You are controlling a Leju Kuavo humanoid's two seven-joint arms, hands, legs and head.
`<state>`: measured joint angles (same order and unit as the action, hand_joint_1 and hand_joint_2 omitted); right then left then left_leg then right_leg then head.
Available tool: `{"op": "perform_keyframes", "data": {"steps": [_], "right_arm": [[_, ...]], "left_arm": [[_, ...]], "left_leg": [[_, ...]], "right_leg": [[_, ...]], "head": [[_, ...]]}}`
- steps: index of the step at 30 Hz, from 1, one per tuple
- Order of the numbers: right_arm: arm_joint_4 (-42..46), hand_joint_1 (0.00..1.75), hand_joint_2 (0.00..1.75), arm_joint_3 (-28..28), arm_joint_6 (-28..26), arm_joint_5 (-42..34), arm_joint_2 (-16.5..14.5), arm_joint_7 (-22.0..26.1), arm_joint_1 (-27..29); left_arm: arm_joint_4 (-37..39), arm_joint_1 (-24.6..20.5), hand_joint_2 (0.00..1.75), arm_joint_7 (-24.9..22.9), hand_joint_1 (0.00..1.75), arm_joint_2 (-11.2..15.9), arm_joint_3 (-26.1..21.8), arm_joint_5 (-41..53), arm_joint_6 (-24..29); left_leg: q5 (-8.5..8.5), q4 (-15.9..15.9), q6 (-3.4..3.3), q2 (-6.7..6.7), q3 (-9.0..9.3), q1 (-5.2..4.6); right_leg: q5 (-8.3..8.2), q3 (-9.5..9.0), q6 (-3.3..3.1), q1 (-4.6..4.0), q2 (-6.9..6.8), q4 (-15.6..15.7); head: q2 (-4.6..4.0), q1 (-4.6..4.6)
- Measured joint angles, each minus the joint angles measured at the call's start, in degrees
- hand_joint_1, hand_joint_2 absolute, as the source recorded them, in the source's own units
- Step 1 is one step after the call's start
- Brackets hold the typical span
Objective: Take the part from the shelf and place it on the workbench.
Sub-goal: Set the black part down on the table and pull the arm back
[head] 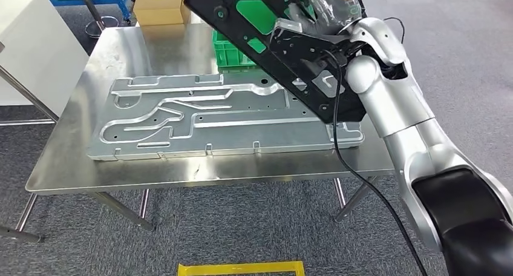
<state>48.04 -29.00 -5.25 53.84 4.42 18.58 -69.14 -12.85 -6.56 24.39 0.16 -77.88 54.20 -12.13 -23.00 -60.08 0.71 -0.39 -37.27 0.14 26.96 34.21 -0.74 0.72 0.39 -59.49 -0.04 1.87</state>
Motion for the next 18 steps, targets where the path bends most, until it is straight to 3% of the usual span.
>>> {"op": "perform_keyframes", "data": {"steps": [3,5,8,9,10,11,14,15,18], "right_arm": [[-9.05,1.54,1.75,-4.41,-0.33,8.03,-1.36,-2.38,-1.23],[-14.23,1.54,1.75,-7.58,-1.18,12.25,-2.13,-4.23,-1.04],[-20.68,1.54,1.75,-11.88,-1.8,16.82,-3.27,-6.74,-0.24],[-22.35,1.54,1.75,-13.13,-1.29,18.22,-3.5,-7.48,0.3],[-23.72,1.54,1.75,-14.24,-0.58,19.66,-3.71,-8.19,0.87],[-24.91,1.54,1.75,-15.25,0.08,21.09,-3.92,-8.89,1.32],[-27.41,1.54,1.75,-17.58,1.49,24.19,-4.8,-10.55,1.48],[-27.93,1.15,1.31,-18.13,1.88,24.68,-5.18,-10.87,1.32],[-29.09,0.0,0.0,-19.49,2.85,25.31,-6.33,-11.21,0.85]], "left_arm": [[0.0,-0.02,1.75,0.13,0.0,0.11,-0.01,-0.44,-0.23],[0.0,0.14,1.75,0.55,0.0,0.08,-0.02,-0.74,-0.5],[0.0,0.29,1.75,1.13,0.0,0.0,-0.02,-0.88,-1.09],[0.0,0.38,1.75,1.24,0.0,-0.01,-0.02,-0.93,-1.42],[0.0,0.5,1.75,1.31,0.0,-0.01,-0.02,-1.03,-1.69],[0.01,0.63,1.75,1.27,0.0,-0.03,-0.03,-1.16,-1.9],[0.02,0.83,1.75,0.93,0.0,-0.28,-0.08,-1.71,-1.8],[0.02,0.84,1.75,0.87,0.0,-0.38,-0.12,-1.9,-1.65],[0.02,0.89,1.75,0.94,0.0,-0.48,-0.22,-2.34,-1.04]], "left_leg": [[-0.28,1.69,-0.73,-0.04,0.89,0.05],[-0.01,2.51,-1.26,-0.1,1.48,0.34],[-0.01,2.86,-1.83,-0.22,1.84,0.27],[-0.09,2.8,-1.92,-0.31,1.87,0.23],[-0.2,2.69,-1.97,-0.43,1.91,0.2],[-0.35,2.5,-1.94,-0.54,1.94,0.18],[-1.08,1.67,-1.5,-0.66,2.0,-0.04],[-1.26,1.5,-1.27,-0.65,2.02,-0.09],[-1.48,1.64,-0.49,-0.64,2.4,-0.1]], "right_leg": [[0.08,-0.17,0.84,-0.1,-0.08,0.35],[1.34,0.41,1.35,-0.17,-0.2,-1.32],[5.51,5.37,1.62,-0.15,-0.23,-10.88],[6.03,6.96,1.62,-0.13,-0.23,-13.51],[5.51,7.74,1.57,-0.11,-0.23,-14.31],[3.91,7.41,1.44,-0.09,-0.23,-12.85],[-1.36,3.11,0.66,-0.27,-0.26,-2.81],[-1.87,2.2,0.47,-0.39,-0.24,-0.92],[-1.84,1.39,-0.01,-0.49,-0.19,0.19]], "head": [[0.0,-0.03],[0.0,-0.15],[0.0,-0.26],[0.0,-0.27],[0.0,-0.27],[0.0,-0.28],[0.0,-0.26],[0.0,-0.25],[0.0,-0.25]]}}
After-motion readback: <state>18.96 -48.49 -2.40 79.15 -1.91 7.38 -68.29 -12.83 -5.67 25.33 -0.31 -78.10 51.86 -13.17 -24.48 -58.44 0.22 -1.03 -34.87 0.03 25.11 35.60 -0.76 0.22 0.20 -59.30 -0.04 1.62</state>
